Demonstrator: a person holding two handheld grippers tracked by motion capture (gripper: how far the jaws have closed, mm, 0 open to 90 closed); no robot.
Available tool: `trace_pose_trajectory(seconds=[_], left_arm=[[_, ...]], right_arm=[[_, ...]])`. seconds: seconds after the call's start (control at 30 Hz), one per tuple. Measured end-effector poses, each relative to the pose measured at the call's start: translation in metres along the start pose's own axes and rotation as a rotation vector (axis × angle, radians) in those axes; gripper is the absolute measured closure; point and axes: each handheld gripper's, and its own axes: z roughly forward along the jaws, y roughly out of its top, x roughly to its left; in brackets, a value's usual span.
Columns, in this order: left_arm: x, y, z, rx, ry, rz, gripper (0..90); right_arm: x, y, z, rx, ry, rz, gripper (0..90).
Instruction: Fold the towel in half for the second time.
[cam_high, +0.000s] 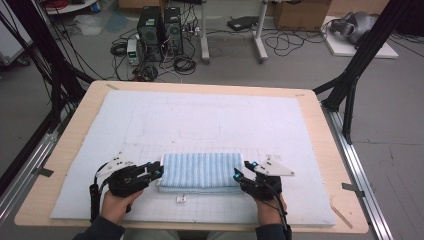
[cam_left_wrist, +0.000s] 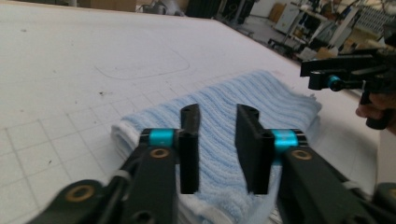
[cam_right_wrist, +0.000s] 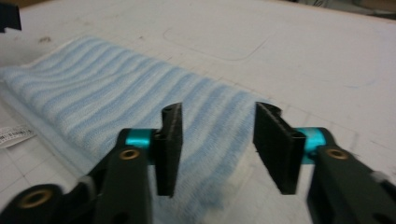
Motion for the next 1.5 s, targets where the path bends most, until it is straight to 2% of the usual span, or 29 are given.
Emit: trace_pose_trajectory(seconds=[0.07, 0.13, 0.2, 0.3, 0.5, 0.73, 0.8, 0.83, 0.87, 0.9, 0.97, 1.0, 1.07, 1.17, 1.23, 1.33, 1.43, 1.5], left_arm=[[-0.002, -0.001, 0.008, 0.041, 0.006, 0.004, 77.6], [-0.004, -0.005, 0.014, 0.092, 0.014, 0.017, 77.8], [-0.007, -0.008, 0.018, 0.153, 0.038, 0.044, 77.7], [-0.009, -0.011, 0.022, 0.222, 0.069, 0.056, 76.9], [-0.013, -0.013, 0.022, 0.276, 0.091, 0.077, 77.5], [-0.014, -0.015, 0.019, 0.284, 0.090, 0.083, 78.3], [-0.013, -0.015, 0.018, 0.269, 0.084, 0.076, 75.9], [-0.013, -0.014, 0.016, 0.259, 0.078, 0.076, 71.6], [-0.012, -0.014, 0.014, 0.236, 0.066, 0.077, 68.6], [-0.012, -0.014, 0.012, 0.199, 0.052, 0.080, 66.8], [-0.010, -0.014, 0.005, 0.104, 0.041, 0.121, 63.3], [-0.009, -0.013, 0.003, 0.062, 0.053, 0.134, 58.4], [-0.006, -0.010, -0.002, 0.017, 0.072, 0.084, 46.8], [-0.001, -0.007, -0.008, -0.035, 0.108, 0.030, 33.0], [0.002, -0.005, -0.012, -0.067, 0.129, 0.022, 22.6], [0.006, 0.000, -0.021, -0.101, 0.137, 0.036, 20.0], [0.009, 0.005, -0.029, -0.124, 0.146, 0.048, 20.1], [0.009, 0.007, -0.033, -0.131, 0.150, 0.058, 20.1]], right_arm=[[0.002, 0.002, 0.010, 0.055, 0.018, -0.010, 65.1], [0.005, 0.001, 0.016, 0.091, 0.020, -0.022, 65.6], [0.006, -0.002, 0.018, 0.117, 0.025, -0.026, 65.5], [0.005, -0.006, 0.018, 0.157, 0.041, -0.015, 65.6], [0.006, -0.014, 0.014, 0.193, 0.066, -0.029, 65.6], [0.008, -0.021, 0.008, 0.184, 0.069, -0.034, 65.9], [0.009, -0.022, 0.007, 0.180, 0.074, -0.034, 65.4], [0.009, -0.022, 0.005, 0.177, 0.075, -0.031, 61.8], [0.009, -0.022, 0.004, 0.161, 0.078, -0.033, 52.7], [0.009, -0.022, 0.002, 0.135, 0.071, -0.041, 43.5], [0.008, -0.022, -0.005, 0.078, 0.045, -0.038, 37.3], [0.007, -0.021, -0.009, 0.055, 0.029, -0.042, 35.0], [0.003, -0.020, -0.016, 0.020, 0.015, -0.029, 29.9], [-0.005, -0.019, -0.024, 0.002, -0.002, -0.006, 24.8], [-0.011, -0.020, -0.028, -0.017, -0.026, 0.012, 19.8], [-0.019, -0.021, -0.036, -0.026, -0.077, 0.030, 11.5], [-0.031, -0.021, -0.045, -0.054, -0.093, 0.047, 11.3], [-0.036, -0.021, -0.049, -0.054, -0.091, 0.052, 11.3]])
